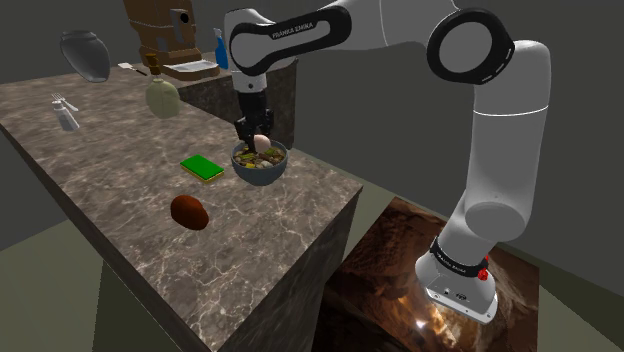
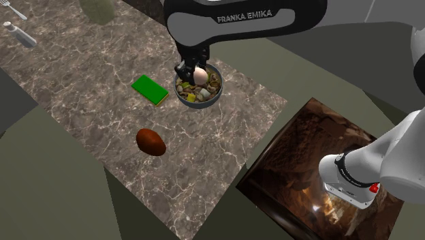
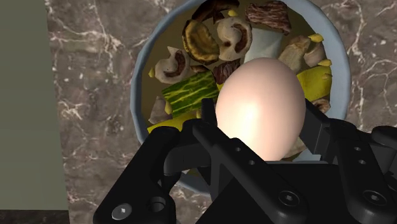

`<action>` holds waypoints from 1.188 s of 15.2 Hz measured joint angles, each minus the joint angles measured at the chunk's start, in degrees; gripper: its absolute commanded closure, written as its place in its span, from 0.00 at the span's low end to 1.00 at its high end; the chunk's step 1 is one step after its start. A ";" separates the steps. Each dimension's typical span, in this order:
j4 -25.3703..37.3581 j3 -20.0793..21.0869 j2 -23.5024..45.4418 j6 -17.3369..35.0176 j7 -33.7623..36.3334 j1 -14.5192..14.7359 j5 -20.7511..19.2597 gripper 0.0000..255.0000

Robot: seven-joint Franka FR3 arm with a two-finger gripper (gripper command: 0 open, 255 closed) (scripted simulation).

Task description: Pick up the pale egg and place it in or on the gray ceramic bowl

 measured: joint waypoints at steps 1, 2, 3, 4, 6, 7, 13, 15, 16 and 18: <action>-0.01 0.00 0.01 0.02 0.00 0.00 0.00 1.00; 0.01 0.00 -0.02 0.03 0.00 0.00 0.00 1.00; 0.01 0.00 -0.04 0.04 0.00 0.00 0.00 1.00; 0.03 0.00 -0.03 0.03 0.01 0.00 0.00 0.00; -0.02 0.00 -0.01 0.05 0.01 0.00 0.00 0.00; -0.04 0.00 -0.01 0.06 0.01 0.00 0.00 0.00; 3.99 -0.04 0.11 -3.80 -0.12 -0.06 -0.02 0.00; 7.59 -0.01 0.67 -6.81 0.08 0.12 -0.12 0.00; 7.91 -0.02 0.67 -7.16 0.04 0.10 -0.12 0.00; 8.14 -0.01 0.67 -7.44 0.07 0.12 -0.13 0.00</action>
